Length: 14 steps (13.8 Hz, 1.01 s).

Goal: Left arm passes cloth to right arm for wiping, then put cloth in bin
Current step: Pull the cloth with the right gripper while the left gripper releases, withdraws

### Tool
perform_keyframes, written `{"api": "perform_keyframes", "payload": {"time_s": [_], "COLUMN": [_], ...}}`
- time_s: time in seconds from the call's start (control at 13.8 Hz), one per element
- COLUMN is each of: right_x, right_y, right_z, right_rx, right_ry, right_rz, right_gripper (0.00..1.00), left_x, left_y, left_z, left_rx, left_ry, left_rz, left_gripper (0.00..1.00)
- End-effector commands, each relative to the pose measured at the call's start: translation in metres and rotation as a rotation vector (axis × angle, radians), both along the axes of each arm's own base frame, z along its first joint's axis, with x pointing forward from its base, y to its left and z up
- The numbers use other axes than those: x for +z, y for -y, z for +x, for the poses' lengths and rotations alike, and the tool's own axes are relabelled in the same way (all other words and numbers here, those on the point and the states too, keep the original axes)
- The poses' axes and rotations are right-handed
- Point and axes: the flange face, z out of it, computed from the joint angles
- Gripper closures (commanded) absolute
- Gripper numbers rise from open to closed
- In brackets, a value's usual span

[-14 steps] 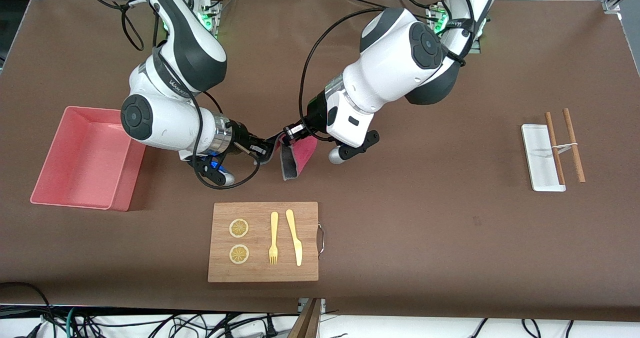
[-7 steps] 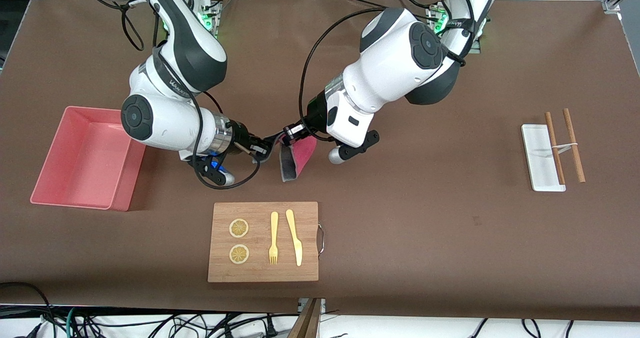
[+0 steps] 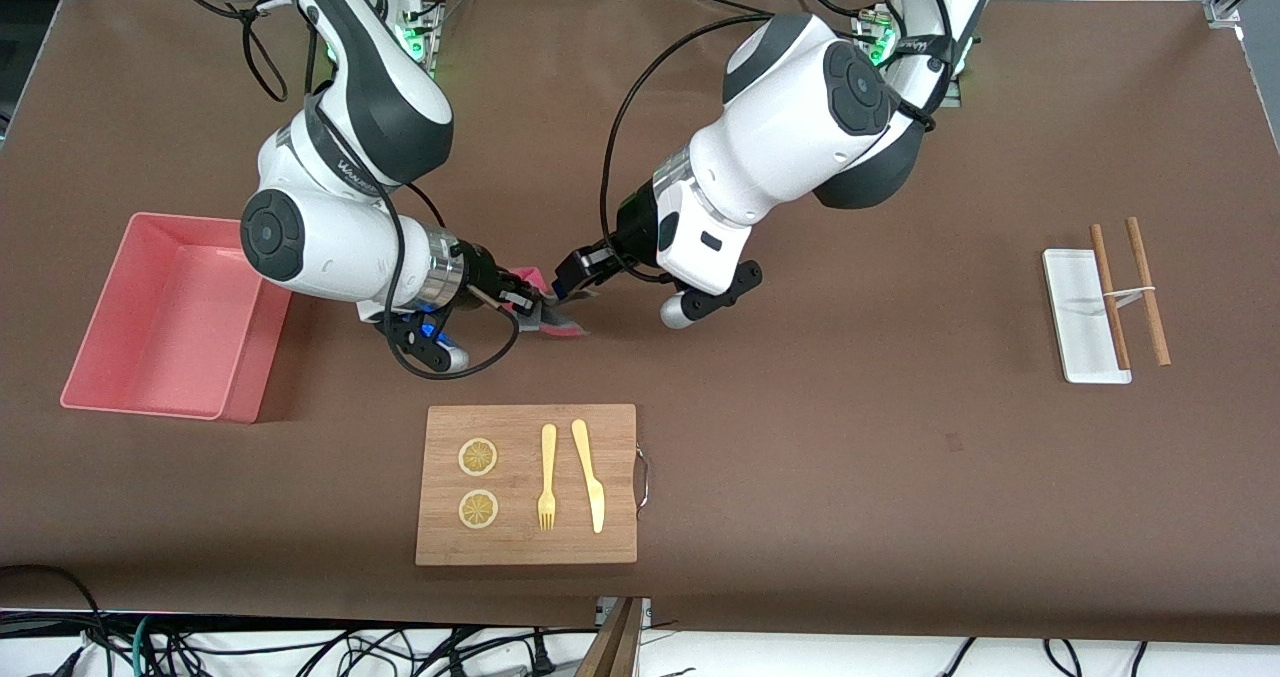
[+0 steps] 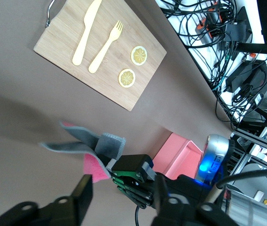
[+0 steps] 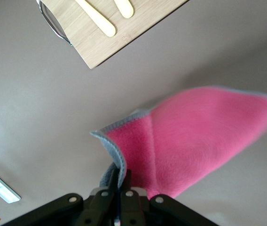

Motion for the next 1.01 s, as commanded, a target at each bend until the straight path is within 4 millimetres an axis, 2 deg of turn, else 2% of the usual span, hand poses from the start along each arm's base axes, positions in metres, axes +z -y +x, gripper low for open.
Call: {"api": "perform_keyframes", "payload": {"time_s": [0.0,0.29,0.43,0.65,0.72,0.94], "right_x": [0.006,0.004,-0.001,-0.02,-0.029,-0.065], "right_y": [0.0,0.0,-0.004,-0.024,-0.032,-0.052], "right_z": [-0.002,-0.005,-0.009,-0.025,-0.03,-0.044], "right_rx": [0.008,0.018,0.029,0.06,0.072,0.106], "right_ry": [-0.02,-0.041,-0.061,-0.114,-0.129,-0.186], "right_rz": [0.014,0.007,0.001,-0.015,-0.023,-0.042], "right_gripper": [1.0,1.0,1.0,1.0,1.0,1.0], "left_x": [0.021,0.035,0.038,0.034,0.033,0.035], "left_y": [-0.015,-0.047,-0.067,-0.116,-0.142,-0.201], "left_z": [-0.001,0.006,0.011,0.025,0.033,0.041], "left_rx": [-0.002,-0.02,-0.09,-0.285,-0.344,-0.514], "left_ry": [0.023,0.075,0.13,0.17,0.177,0.196], "left_rz": [0.01,0.144,0.243,0.352,0.39,0.548], "left_gripper": [0.0,0.0,0.0,0.0,0.0,0.0]}}
